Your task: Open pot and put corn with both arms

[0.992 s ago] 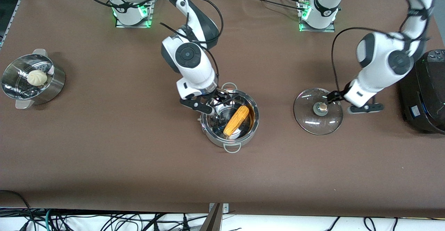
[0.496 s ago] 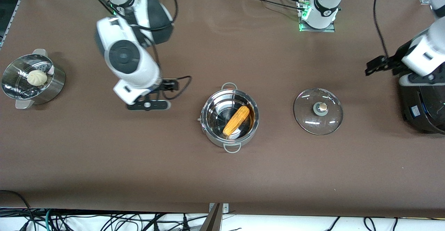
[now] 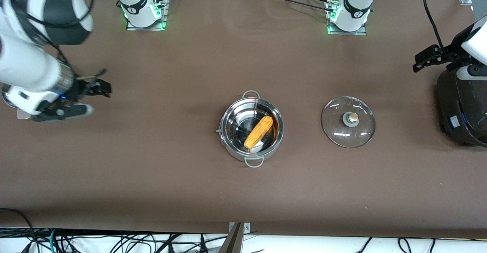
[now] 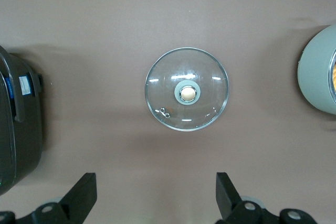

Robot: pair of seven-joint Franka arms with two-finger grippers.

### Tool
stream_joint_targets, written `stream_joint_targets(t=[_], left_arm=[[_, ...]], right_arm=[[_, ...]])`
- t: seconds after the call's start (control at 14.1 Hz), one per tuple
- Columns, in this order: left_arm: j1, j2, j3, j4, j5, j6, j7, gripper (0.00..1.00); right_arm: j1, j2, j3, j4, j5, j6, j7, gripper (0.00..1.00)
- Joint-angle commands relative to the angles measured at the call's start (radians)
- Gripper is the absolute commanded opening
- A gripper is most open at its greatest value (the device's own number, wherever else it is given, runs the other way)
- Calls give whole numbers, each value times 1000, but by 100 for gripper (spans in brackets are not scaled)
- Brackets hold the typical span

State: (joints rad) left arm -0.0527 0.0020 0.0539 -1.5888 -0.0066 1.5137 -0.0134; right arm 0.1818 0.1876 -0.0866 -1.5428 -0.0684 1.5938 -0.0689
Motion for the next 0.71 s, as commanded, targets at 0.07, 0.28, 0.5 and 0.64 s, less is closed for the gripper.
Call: stream_joint_targets(t=[0.07,0.28,0.5,0.64], left_arm=[[-1,19,-2,50,11,-27,13,100],[-4,19,0,49,17,-68,15,100],[-4,19,3,50,19,-81,23,100],[-3,18,7,50,20,-81,27,100]], right_arm=[[-134,-215,74,-120,24,60,-5,100],[-174,-241,105,-125,30,-4,-15,100],[-173,-234,107,-119,62,-3,-8,100],[-174,-223,72,-119,130,14,-8,100]])
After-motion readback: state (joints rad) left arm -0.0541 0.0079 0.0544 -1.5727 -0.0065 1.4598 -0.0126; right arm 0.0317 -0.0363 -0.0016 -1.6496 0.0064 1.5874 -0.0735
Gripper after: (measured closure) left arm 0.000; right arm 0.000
